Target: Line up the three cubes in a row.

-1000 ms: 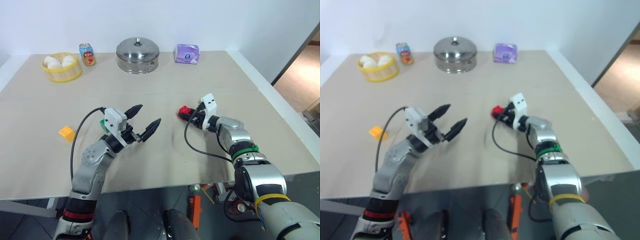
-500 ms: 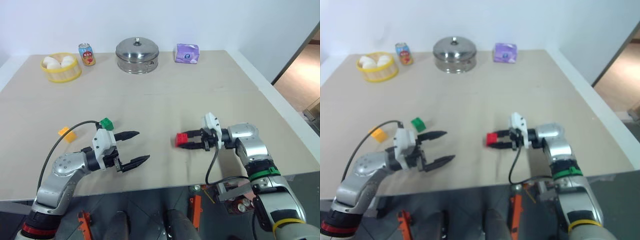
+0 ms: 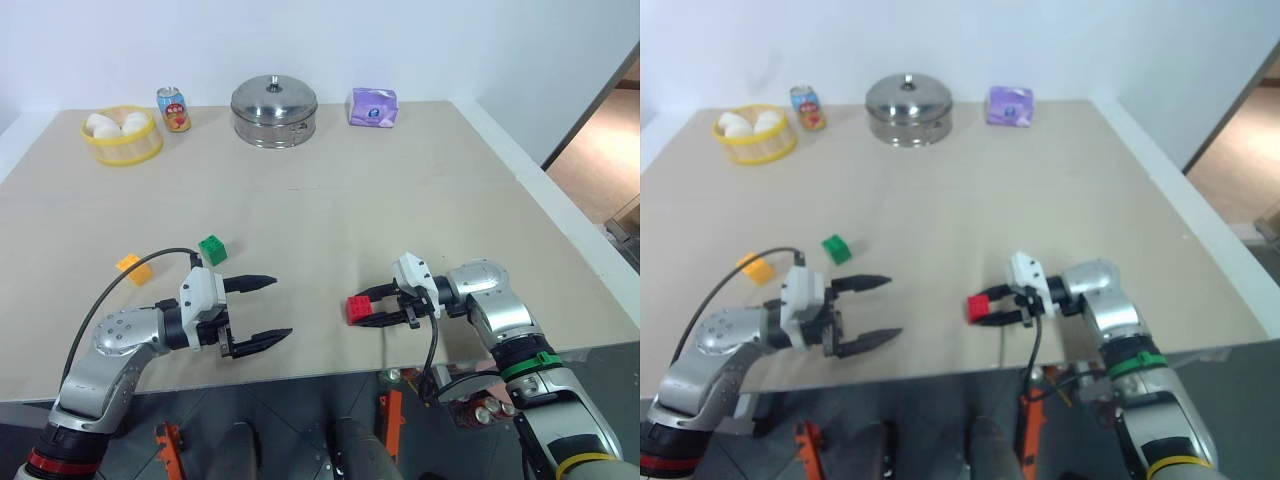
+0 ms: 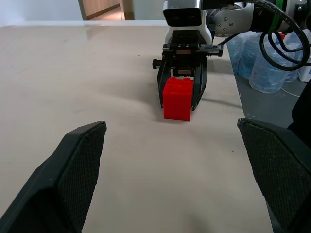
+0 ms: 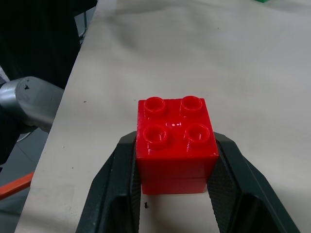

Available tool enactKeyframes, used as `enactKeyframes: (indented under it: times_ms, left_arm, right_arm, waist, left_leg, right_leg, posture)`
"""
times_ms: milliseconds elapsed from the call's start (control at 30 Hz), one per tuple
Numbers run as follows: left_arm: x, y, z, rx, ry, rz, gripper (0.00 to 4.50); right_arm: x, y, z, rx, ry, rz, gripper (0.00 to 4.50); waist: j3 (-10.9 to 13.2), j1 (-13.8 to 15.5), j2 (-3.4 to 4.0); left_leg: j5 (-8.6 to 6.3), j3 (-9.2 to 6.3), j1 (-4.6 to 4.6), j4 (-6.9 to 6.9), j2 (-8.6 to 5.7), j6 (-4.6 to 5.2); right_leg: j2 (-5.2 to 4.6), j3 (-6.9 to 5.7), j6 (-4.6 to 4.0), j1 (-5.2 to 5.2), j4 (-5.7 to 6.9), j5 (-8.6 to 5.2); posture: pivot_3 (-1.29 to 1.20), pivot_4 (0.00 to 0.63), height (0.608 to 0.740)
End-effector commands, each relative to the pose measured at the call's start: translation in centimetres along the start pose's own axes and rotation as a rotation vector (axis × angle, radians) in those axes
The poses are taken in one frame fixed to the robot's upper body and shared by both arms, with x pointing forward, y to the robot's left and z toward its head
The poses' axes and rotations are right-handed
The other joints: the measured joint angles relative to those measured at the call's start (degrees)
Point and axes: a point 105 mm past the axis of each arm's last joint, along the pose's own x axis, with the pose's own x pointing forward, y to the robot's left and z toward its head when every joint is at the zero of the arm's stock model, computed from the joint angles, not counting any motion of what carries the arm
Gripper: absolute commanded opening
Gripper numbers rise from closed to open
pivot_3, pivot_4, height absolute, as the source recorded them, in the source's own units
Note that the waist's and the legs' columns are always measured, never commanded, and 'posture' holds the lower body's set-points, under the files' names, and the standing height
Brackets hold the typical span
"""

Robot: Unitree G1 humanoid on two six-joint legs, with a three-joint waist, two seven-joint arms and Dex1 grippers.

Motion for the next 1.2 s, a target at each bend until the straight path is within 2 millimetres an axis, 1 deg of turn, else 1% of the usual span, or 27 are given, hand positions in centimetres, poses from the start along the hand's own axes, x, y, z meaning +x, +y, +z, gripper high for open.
enactKeyframes:
  times_ms: [33, 67, 100, 167, 200, 233, 333, 400, 533, 567, 600, 667, 767, 933, 1000, 1067, 1200]
  left_arm:
    - [-0.3, 0.1, 1.1, 0.038, -0.026, 0.013, 4.50]
    - [-0.3, 0.1, 1.1, 0.037, -0.026, 0.014, 4.50]
    - [-0.3, 0.1, 1.1, 0.037, -0.025, 0.016, 4.50]
    - [-0.4, 0.0, 1.1, 0.036, -0.025, 0.017, 4.50]
    - [-0.4, 0.0, 1.1, 0.036, -0.025, 0.019, 4.50]
    - [-0.4, 0.0, 1.1, 0.036, -0.025, 0.020, 4.50]
    - [-0.5, 0.4, 1.3, 0.035, -0.032, 0.050, 4.50]
    - [-0.8, 1.7, 2.1, 0.027, -0.058, 0.126, 4.50]
    - [-2.1, 5.1, 3.5, -0.014, -0.046, 0.263, 4.50]
    - [-2.4, 5.8, 3.6, -0.017, -0.025, 0.287, 4.50]
    - [-2.9, 7.0, 3.7, 0.013, 0.003, 0.330, 4.50]
    - [-4.0, 9.3, 3.5, 0.035, 0.067, 0.404, 4.50]
    - [-4.7, 11.2, 2.4, 0.047, 0.162, 0.430, 4.50]
    - [-4.6, 13.3, 1.2, 0.035, 0.224, 0.433, 4.50]
    - [-4.4, 13.7, 0.7, 0.024, 0.245, 0.426, 4.50]
    - [-4.3, 14.0, -0.2, 0.008, 0.284, 0.419, 4.50]
    - [-4.2, 14.3, -1.5, -0.015, 0.331, 0.415, 4.50]
  right_arm:
    - [-0.2, 0.4, 0.5, -0.036, -0.004, 0.057, 1.26]
    - [-0.1, 0.4, 0.5, -0.039, -0.006, 0.060, 1.26]
    - [-0.1, 0.4, 0.5, -0.043, -0.007, 0.063, 2.28]
    - [-0.1, 0.5, 0.6, -0.047, -0.010, 0.068, 2.95]
    - [-0.1, 0.5, 0.8, -0.048, -0.015, 0.070, 3.18]
    - [-0.2, 0.5, 0.9, -0.049, -0.018, 0.071, 3.64]
    - [-0.7, 0.1, 1.8, -0.054, -0.041, 0.056, 4.48]
    - [-1.3, -0.7, 3.3, -0.051, -0.076, 0.014, 4.48]
    - [-2.3, -2.1, 8.1, -0.066, -0.228, -0.090, 4.48]
    - [-2.3, -2.4, 9.0, -0.065, -0.255, -0.113, 4.48]
    - [-2.2, -2.8, 9.8, -0.059, -0.272, -0.140, 4.48]
    - [-1.9, -3.4, 10.9, -0.054, -0.300, -0.196, 4.48]
    - [-1.2, -3.8, 11.0, -0.006, -0.308, -0.223, 4.48]
    - [-0.6, -4.4, 10.9, 0.000, -0.309, -0.272, 4.48]
    - [-0.5, -4.5, 11.0, -0.001, -0.313, -0.281, 4.48]
    - [-0.6, -4.6, 11.0, -0.002, -0.316, -0.294, 4.48]
    - [-0.7, -4.5, 10.9, -0.001, -0.313, -0.310, 4.48]
  waist:
    - [0.0, 0.0, 0.00]
    - [0.0, 0.0, 0.00]
    - [0.0, 0.0, 0.00]
    - [0.0, 0.0, 0.00]
    - [0.0, 0.0, 0.00]
    - [0.0, 0.0, 0.00]
    - [0.0, 0.0, 0.00]
    - [0.0, 0.0, 0.00]
    - [0.0, 0.0, 0.00]
    - [0.0, 0.0, 0.00]
    - [0.0, 0.0, 0.00]
    - [0.0, 0.0, -0.01]
    - [0.0, 0.0, -0.02]
    - [0.0, 0.1, -0.02]
    - [0.0, 0.1, -0.02]
    - [0.0, 0.1, -0.02]
    - [0.0, 0.1, -0.02]
  left_leg:
    - [0.00, 0.00, 0.00, 0.01, 0.00, 0.00]
    - [0.00, 0.00, 0.00, 0.01, 0.00, 0.00]
    - [0.00, 0.00, 0.00, 0.01, 0.00, 0.00]
    - [0.00, 0.00, 0.00, 0.02, 0.00, 0.00]
    - [0.00, 0.00, 0.00, 0.02, 0.00, 0.00]
    - [0.00, 0.00, 0.01, 0.02, 0.00, 0.00]
    - [0.01, 0.00, 0.01, 0.02, 0.00, 0.00]
    - [0.00, 0.00, 0.00, 0.02, 0.00, 0.00]
    - [0.01, -0.03, -0.01, 0.03, 0.00, 0.02]
    - [0.01, -0.06, 0.00, 0.04, 0.00, 0.02]
    - [0.01, -0.10, 0.01, 0.04, 0.00, 0.02]
    - [0.01, -0.14, 0.05, 0.03, 0.00, 0.01]
    - [0.00, -0.14, 0.01, 0.02, 0.00, 0.00]
    - [-0.03, -0.12, -0.16, -0.01, -0.01, -0.04]
    - [-0.03, -0.12, -0.19, -0.02, -0.01, -0.05]
    - [-0.03, -0.12, -0.20, -0.03, -0.01, -0.05]
    - [-0.03, -0.12, -0.19, -0.03, 0.00, -0.05]
  right_leg:
    - [0.00, 0.01, 0.00, 0.00, 0.00, 0.00]
    - [0.00, 0.01, 0.00, 0.01, 0.00, 0.00]
    - [0.00, 0.01, 0.00, 0.01, 0.00, 0.00]
    - [0.00, 0.01, 0.00, 0.02, 0.00, 0.00]
    - [0.00, 0.02, 0.00, 0.01, 0.00, 0.00]
    - [0.00, 0.02, 0.00, 0.01, 0.00, 0.00]
    - [0.00, 0.02, 0.00, 0.02, 0.00, 0.00]
    - [-0.01, 0.02, 0.00, 0.01, 0.00, 0.00]
    - [0.01, 0.01, 0.00, -0.01, 0.05, 0.01]
    - [0.03, 0.00, 0.00, -0.01, 0.08, 0.01]
    - [0.06, 0.00, -0.01, -0.01, 0.09, 0.01]
    - [0.08, -0.03, -0.01, 0.01, 0.09, 0.02]
    - [0.09, -0.02, -0.01, -0.01, 0.08, 0.01]
    - [0.08, -0.01, 0.06, -0.10, 0.08, -0.03]
    - [0.09, -0.01, 0.06, -0.14, 0.08, -0.04]
    - [0.09, -0.01, 0.07, -0.14, 0.08, -0.03]
    - [0.09, -0.01, 0.07, -0.14, 0.09, -0.03]
  posture:
    - [0.00, 0.150, 0.739]
    - [0.00, 0.150, 0.739]
    - [0.00, 0.150, 0.739]
    - [0.00, 0.150, 0.739]
    - [0.00, 0.150, 0.739]
    - [0.00, 0.150, 0.739]
    - [0.00, 0.150, 0.739]
    - [0.00, 0.150, 0.739]
    - [0.00, 0.150, 0.739]
    - [0.00, 0.150, 0.739]
    - [0.00, 0.150, 0.739]
    - [0.00, 0.150, 0.739]
    - [0.00, 0.150, 0.739]
    - [0.00, 0.150, 0.739]
    - [0.00, 0.150, 0.739]
    - [0.00, 0.150, 0.739]
    - [0.00, 0.150, 0.739]
